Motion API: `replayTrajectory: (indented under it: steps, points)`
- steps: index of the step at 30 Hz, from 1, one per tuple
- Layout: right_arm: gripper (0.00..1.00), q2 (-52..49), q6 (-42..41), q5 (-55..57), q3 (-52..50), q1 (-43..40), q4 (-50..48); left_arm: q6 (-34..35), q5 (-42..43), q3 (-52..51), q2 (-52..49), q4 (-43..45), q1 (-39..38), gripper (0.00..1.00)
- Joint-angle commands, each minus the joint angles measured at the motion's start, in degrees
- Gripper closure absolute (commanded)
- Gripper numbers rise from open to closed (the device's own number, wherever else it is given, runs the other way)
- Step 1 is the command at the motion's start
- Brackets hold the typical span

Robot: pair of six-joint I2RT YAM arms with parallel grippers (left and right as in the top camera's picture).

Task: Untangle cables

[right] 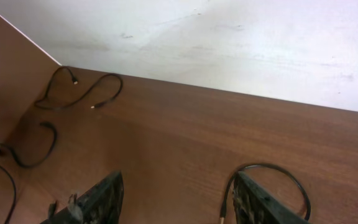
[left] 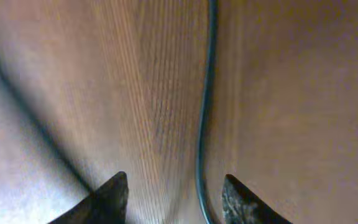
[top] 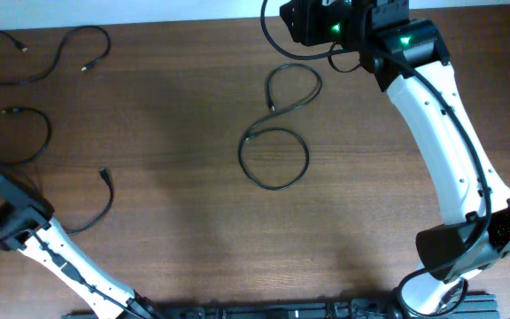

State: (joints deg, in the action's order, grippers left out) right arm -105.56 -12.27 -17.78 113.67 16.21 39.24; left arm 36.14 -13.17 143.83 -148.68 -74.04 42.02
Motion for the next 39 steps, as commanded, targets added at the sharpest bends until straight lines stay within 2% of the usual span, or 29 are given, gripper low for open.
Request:
replayTrajectory:
  steps: [1,5,8,9,13,14,16,17,18,19,20,21,22,24,25,26,27,28,30,31,32,35,36,39]
  points:
    - [0.46,0.0,-0.2,0.7,0.2,-0.1,-0.4,0.0,-1.0,0.2,-3.7,0.3,0.3,1.0]
    - [0.46,0.0,-0.2,0.7,0.2,-0.1,-0.9,0.0,13.2,0.9,-3.4,-1.1,-0.2,1.0]
    - [0.46,0.0,-0.2,0.7,0.2,-0.1,-0.9,-0.4,13.9,4.0,-3.4,-4.8,-2.7,1.0]
    - [0.46,0.0,-0.2,0.7,0.2,-0.1,-0.8,-0.4,17.6,4.4,-3.4,-5.2,-3.3,1.0]
    - [0.46,0.0,-0.2,0.7,0.2,-0.1,-0.8,-4.8,50.2,6.5,-3.4,0.1,-1.7,1.0]
    - [0.46,0.0,-0.2,0.7,0.2,-0.1,-0.8,-4.8,49.5,6.9,-3.4,2.3,-1.0,1.0]
    - [0.46,-0.2,-0.2,0.7,0.1,-0.1,-0.2,-5.2,31.8,6.9,-3.5,0.9,-0.2,0.98]
    - [0.46,-0.7,-0.2,0.7,0.1,-0.1,-0.3,-8.5,27.3,6.9,-3.5,0.7,-0.2,0.73]
    - [0.46,-1.2,-0.2,0.7,0.1,-0.1,-0.4,-12.6,26.6,6.9,-3.5,0.4,-0.2,0.46]
    - [0.46,-2.0,-0.2,0.7,0.1,-0.1,-0.5,-13.9,26.6,6.9,-3.5,-1.4,-0.2,0.52]
    - [0.46,-2.5,-0.2,0.7,0.1,-0.1,-0.5,-13.9,26.7,6.9,-3.4,-2.5,-0.2,0.63]
    - [0.46,-2.6,-0.2,0.7,0.1,-0.1,-0.6,-13.9,26.6,7.4,-3.4,-3.3,-0.2,0.56]
    - [0.46,-2.6,-0.2,0.7,0.1,-0.1,-0.8,-14.0,26.6,8.8,-3.4,-4.4,-0.2,0.53]
    - [0.46,-2.6,-0.2,0.7,0.1,-0.1,-1.5,-14.0,26.6,15.1,-3.4,-7.8,-0.2,0.54]
    - [0.46,-2.6,-0.2,0.7,0.1,-0.1,-1.6,-14.0,26.6,22.4,-3.4,-11.0,-0.2,0.46]
    - [0.46,-2.6,-0.2,0.7,0.1,-0.1,-1.6,-14.0,26.7,28.6,-3.4,-13.7,-0.2,0.21]
    - [0.46,-2.6,-0.2,0.7,0.1,-0.1,-1.8,-13.9,26.8,32.0,-3.4,-16.1,-0.3,0.12]
    - [0.46,-2.6,-0.2,0.7,0.1,-0.1,-1.9,-13.9,27.8,33.6,-3.4,-18.1,-0.4,0.11]
    - [0.46,-2.6,-0.2,0.7,0.1,-0.1,-2.2,-16.1,32.5,33.0,-3.6,-22.7,-1.1,0.16]
    - [0.46,-2.6,-0.2,0.7,0.1,-0.1,-2.5,-23.5,38.8,30.8,-3.6,-22.7,-2.8,0.16]
    - [0.46,-2.6,-0.2,0.7,0.1,-0.1,-2.8,-26.0,39.7,29.2,-3.6,-22.7,-4.7,0.16]
    - [0.46,-2.6,-0.2,0.7,0.1,-0.1,-2.8,-28.0,35.7,28.7,-2.9,-22.7,-9.2,0.15]
    - [0.46,-2.6,-0.2,0.7,0.1,-0.1,-2.8,-27.9,32.1,28.7,-1.2,-22.7,-9.9,0.14]
    - [0.46,-2.6,-0.2,0.7,0.1,-0.1,-3.3,-27.9,29.2,28.0,6.9,-22.7,-11.1,0.16]
